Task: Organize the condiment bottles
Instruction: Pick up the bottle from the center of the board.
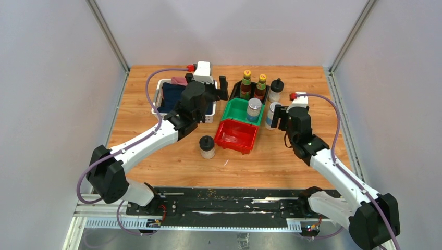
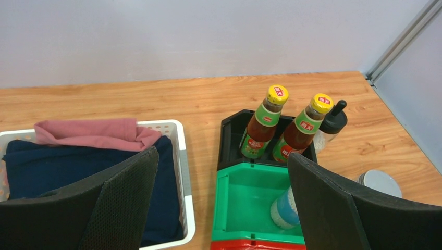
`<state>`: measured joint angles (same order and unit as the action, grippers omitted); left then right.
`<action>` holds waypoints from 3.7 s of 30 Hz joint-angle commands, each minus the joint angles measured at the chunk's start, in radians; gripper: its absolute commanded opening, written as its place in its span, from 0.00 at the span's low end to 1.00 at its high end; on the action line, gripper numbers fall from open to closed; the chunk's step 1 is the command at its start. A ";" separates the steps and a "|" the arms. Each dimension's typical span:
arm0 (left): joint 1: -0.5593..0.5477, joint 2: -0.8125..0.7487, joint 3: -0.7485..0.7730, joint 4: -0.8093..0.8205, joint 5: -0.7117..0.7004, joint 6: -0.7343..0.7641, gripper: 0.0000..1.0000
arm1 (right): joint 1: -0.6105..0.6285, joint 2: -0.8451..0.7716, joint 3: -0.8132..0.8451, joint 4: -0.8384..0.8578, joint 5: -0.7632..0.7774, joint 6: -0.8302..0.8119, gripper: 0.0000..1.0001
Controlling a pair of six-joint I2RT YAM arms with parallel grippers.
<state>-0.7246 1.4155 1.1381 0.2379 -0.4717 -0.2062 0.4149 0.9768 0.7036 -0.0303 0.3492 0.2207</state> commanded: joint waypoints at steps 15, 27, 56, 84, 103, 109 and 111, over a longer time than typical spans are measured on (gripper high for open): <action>-0.013 -0.008 -0.055 0.109 -0.021 0.004 0.97 | 0.081 0.130 -0.236 0.615 0.063 -0.208 0.82; -0.013 -0.026 -0.081 0.134 -0.027 0.014 0.97 | 0.092 0.187 -0.228 0.669 0.107 -0.246 0.84; -0.013 -0.008 -0.094 0.153 -0.017 0.033 0.97 | 0.067 0.279 -0.209 0.798 0.166 -0.171 0.85; -0.013 0.014 -0.090 0.162 -0.020 0.050 0.97 | -0.029 0.419 -0.183 0.887 0.068 -0.105 0.85; -0.013 0.013 -0.095 0.164 -0.025 0.053 0.97 | -0.040 0.444 -0.158 0.909 0.045 -0.122 0.82; -0.013 0.010 -0.098 0.164 -0.025 0.050 0.97 | -0.043 0.436 -0.160 0.914 0.048 -0.126 0.74; -0.013 0.009 -0.100 0.164 -0.024 0.050 0.97 | -0.042 0.434 -0.160 0.914 0.048 -0.127 0.71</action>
<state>-0.7300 1.4208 1.0523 0.3656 -0.4793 -0.1642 0.3935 1.4185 0.5152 0.8467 0.3901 0.1013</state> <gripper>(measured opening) 0.967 0.736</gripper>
